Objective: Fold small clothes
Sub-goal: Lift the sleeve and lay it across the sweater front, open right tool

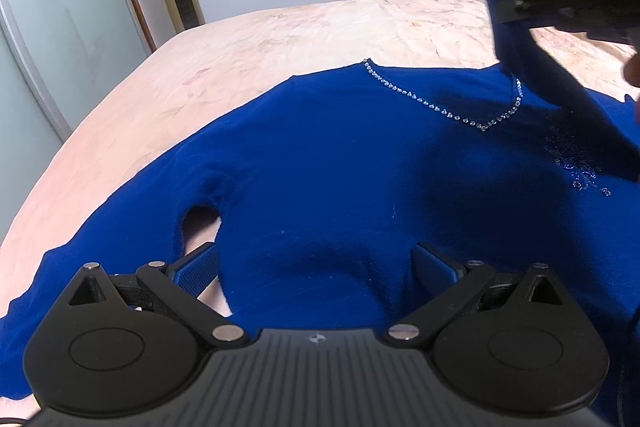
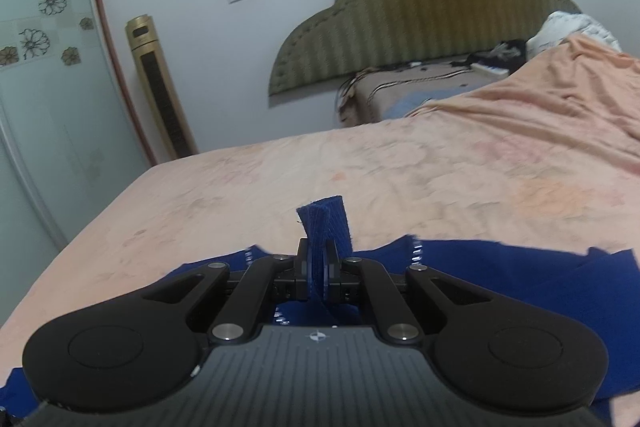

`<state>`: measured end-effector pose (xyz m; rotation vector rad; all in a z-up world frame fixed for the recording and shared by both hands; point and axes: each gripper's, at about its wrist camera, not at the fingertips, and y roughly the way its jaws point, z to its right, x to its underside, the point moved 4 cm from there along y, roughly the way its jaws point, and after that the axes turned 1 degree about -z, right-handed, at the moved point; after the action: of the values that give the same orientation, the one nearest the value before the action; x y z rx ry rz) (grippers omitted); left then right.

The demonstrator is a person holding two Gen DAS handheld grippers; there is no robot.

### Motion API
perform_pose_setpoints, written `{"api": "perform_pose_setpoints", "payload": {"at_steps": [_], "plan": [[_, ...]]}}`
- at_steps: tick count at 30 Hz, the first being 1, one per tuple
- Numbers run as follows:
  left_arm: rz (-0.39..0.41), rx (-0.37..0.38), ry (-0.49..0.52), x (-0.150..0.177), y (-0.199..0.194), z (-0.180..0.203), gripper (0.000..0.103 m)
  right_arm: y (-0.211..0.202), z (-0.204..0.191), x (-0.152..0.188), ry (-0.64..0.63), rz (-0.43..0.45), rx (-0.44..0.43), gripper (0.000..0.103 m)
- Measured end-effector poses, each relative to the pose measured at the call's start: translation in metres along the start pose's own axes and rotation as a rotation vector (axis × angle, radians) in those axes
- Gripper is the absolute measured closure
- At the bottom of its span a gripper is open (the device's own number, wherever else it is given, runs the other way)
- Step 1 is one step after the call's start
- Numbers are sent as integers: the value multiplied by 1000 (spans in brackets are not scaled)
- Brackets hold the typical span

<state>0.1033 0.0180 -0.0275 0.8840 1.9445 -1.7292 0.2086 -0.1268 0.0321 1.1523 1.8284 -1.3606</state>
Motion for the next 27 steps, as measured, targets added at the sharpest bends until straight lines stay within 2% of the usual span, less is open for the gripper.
{"api": "perform_pose_setpoints", "payload": {"at_steps": [11,23,24,25,27], "plan": [[2,-25,-13,7,-3,-15,0,36,-49,23,-45,-100,-82,95],[-24,-64,-61,15,2,-44,0,62,-81,41,-76,-171,-140,94],[-29,-69,-63,16,3,-45,0,65,-83,44,-78,-193,-154,86],[-30,-70,-64,16,3,-45,0,68,-84,47,-73,-227,-174,84],[-33,-69,-69,17,3,-46,0,70,-82,51,-45,-272,-229,72]]}}
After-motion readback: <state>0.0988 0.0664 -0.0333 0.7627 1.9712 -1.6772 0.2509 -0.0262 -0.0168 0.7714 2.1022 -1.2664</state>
